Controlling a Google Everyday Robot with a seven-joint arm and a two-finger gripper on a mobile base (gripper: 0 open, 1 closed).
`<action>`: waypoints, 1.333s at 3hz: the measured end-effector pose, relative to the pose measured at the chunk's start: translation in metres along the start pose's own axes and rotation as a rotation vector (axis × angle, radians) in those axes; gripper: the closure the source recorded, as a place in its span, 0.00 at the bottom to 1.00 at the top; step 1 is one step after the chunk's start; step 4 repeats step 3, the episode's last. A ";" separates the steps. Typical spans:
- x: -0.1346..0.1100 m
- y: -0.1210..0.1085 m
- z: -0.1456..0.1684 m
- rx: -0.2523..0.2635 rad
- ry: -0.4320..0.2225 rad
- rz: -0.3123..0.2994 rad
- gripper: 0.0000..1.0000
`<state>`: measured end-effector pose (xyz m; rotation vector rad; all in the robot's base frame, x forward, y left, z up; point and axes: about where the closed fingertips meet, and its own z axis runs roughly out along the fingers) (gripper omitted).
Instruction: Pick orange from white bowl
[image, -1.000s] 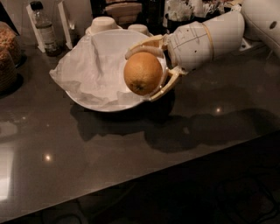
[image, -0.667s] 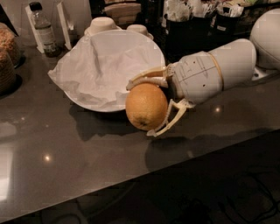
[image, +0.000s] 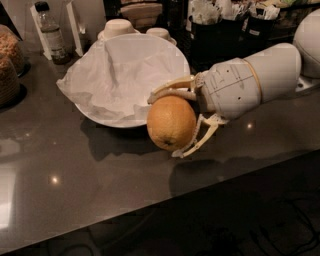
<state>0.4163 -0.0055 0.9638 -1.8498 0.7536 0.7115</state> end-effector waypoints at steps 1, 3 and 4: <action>-0.049 0.002 -0.017 0.018 -0.034 -0.110 1.00; -0.099 0.015 -0.040 0.069 -0.028 -0.196 1.00; -0.099 0.015 -0.040 0.069 -0.028 -0.196 1.00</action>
Offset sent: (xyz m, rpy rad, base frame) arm -0.1187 -0.0488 0.1281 0.1483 -0.2981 0.0300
